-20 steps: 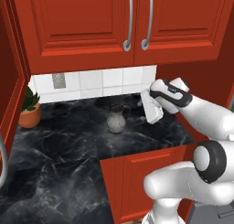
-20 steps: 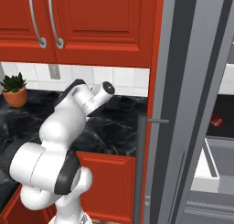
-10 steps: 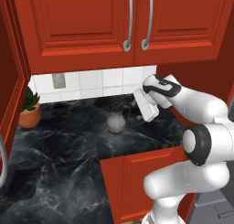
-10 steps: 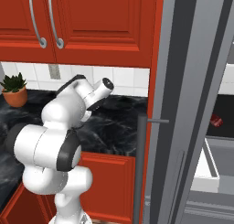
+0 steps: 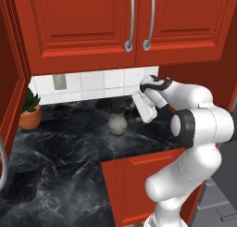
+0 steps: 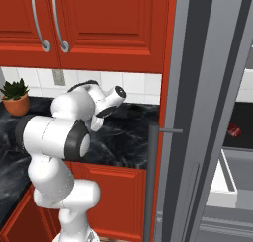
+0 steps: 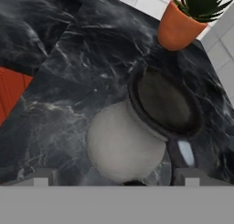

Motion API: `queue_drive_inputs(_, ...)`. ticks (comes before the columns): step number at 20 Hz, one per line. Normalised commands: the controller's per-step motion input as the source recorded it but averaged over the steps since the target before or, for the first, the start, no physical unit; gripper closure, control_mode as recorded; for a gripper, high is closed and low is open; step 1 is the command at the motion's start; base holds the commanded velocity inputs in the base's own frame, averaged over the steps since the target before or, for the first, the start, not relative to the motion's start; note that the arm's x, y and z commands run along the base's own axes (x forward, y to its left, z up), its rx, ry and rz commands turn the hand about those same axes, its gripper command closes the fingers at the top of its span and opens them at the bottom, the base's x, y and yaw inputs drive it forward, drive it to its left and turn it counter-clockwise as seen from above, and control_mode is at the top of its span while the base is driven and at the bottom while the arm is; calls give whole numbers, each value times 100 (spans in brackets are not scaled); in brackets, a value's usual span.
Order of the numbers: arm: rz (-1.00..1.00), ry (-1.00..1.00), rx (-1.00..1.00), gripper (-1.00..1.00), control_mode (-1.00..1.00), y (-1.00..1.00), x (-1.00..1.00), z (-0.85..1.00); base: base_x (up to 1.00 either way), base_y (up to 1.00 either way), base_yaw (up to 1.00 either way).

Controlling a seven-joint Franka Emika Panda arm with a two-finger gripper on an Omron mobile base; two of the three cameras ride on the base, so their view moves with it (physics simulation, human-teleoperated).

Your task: Move the steak and sausage from the top shelf to the second highest shelf to make space. Then, place the pitcher from the counter on the cleared top shelf.

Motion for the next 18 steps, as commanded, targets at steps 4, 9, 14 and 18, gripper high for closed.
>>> queue_drive_inputs(4, 0, 1, 0, -100, -100, 1, 42, -9, 0, 0, 0)
queue_drive_inputs(9, 0, 8, 0, -100, -100, 11, 36, 0, 0, 0, 0)
queue_drive_inputs(14, 2, 15, 0, -100, -100, 19, 9, -1, 0, 0, 0)
queue_drive_inputs(18, 8, 6, 0, -100, -100, 23, -14, -8, 0, 0, 0)
